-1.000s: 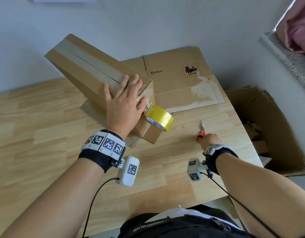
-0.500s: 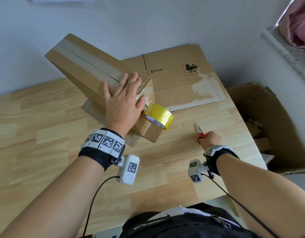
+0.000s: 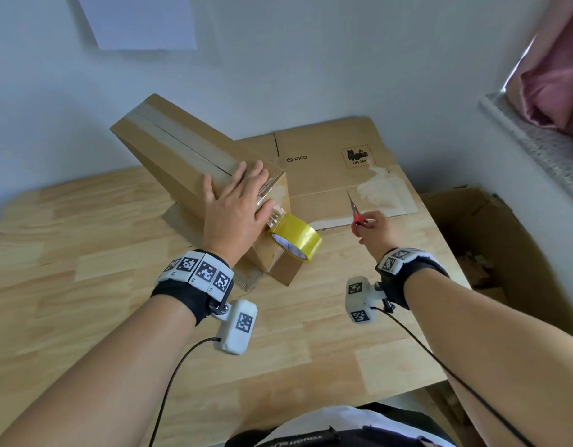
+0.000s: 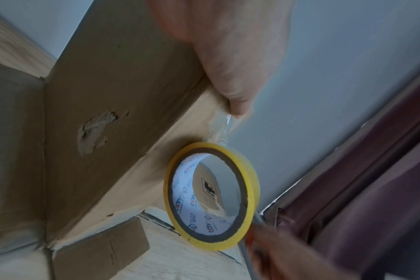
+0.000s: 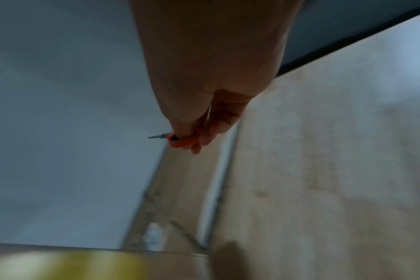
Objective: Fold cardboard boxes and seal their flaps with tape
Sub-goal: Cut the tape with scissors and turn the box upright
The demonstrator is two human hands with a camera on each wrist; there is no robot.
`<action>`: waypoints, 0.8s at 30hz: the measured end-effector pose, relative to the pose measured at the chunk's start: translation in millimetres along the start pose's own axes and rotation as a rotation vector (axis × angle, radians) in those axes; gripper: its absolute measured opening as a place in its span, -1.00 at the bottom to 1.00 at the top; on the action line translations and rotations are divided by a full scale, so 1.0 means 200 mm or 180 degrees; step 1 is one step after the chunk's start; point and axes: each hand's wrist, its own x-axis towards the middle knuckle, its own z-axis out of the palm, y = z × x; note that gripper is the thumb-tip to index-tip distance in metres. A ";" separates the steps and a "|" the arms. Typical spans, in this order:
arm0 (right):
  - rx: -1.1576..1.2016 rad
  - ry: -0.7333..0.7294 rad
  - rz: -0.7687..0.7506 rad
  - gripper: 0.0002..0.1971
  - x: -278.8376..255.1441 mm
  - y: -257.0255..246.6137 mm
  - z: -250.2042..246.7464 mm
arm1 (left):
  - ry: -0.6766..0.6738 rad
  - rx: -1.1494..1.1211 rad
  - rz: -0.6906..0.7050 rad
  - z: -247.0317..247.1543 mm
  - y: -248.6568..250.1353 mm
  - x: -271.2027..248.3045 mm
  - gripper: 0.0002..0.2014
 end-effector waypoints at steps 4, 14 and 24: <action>-0.0112 -0.0308 -0.0893 -0.76 -0.02 -0.38 0.02 | -0.0317 -0.0085 -0.0065 -0.04 -0.01 0.00 -0.50; -0.1149 -0.1107 -0.2554 -0.83 -0.25 -0.82 0.14 | -0.0942 -0.0311 0.0199 -0.14 -0.15 0.06 -0.37; -0.2184 -0.1538 -0.2700 -0.83 -0.29 -0.83 0.16 | -0.0734 -0.0173 -0.0025 -0.13 -0.11 0.04 -0.49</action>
